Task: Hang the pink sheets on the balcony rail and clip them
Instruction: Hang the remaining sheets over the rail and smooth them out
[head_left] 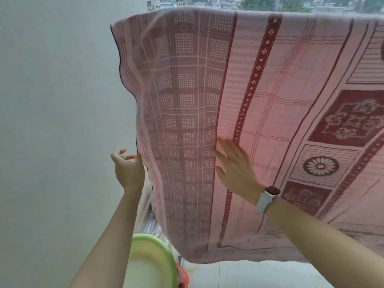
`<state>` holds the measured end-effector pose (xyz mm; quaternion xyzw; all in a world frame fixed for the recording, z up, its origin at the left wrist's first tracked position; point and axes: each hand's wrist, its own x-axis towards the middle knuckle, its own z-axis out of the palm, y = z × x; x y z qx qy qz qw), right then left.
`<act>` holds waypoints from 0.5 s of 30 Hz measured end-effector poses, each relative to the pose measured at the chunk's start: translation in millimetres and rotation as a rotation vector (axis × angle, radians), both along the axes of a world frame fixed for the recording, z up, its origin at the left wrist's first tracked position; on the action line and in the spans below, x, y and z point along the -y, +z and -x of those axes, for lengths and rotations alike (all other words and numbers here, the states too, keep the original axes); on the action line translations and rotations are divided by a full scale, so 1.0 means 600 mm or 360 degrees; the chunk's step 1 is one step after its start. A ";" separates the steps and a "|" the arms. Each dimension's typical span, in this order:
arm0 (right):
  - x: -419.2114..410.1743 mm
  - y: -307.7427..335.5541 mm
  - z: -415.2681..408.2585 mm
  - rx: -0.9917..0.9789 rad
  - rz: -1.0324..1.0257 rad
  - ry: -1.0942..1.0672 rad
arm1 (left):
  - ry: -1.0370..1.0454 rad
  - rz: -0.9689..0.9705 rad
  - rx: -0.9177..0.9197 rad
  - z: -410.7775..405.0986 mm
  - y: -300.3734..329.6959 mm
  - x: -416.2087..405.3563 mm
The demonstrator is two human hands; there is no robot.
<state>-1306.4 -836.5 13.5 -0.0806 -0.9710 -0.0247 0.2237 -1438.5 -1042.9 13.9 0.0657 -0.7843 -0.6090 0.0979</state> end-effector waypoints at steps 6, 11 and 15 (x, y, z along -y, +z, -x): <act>-0.025 0.011 -0.046 -0.0394 0.0297 -0.0139 | -0.0277 0.0151 -0.0442 -0.055 -0.009 -0.064; -0.054 0.026 -0.077 -0.0753 0.0697 -0.0574 | -0.0217 0.0022 -0.0364 -0.052 0.005 -0.105; -0.086 0.009 -0.095 -0.0339 0.1046 -0.0733 | -0.0001 0.0085 -0.0166 -0.036 -0.017 -0.098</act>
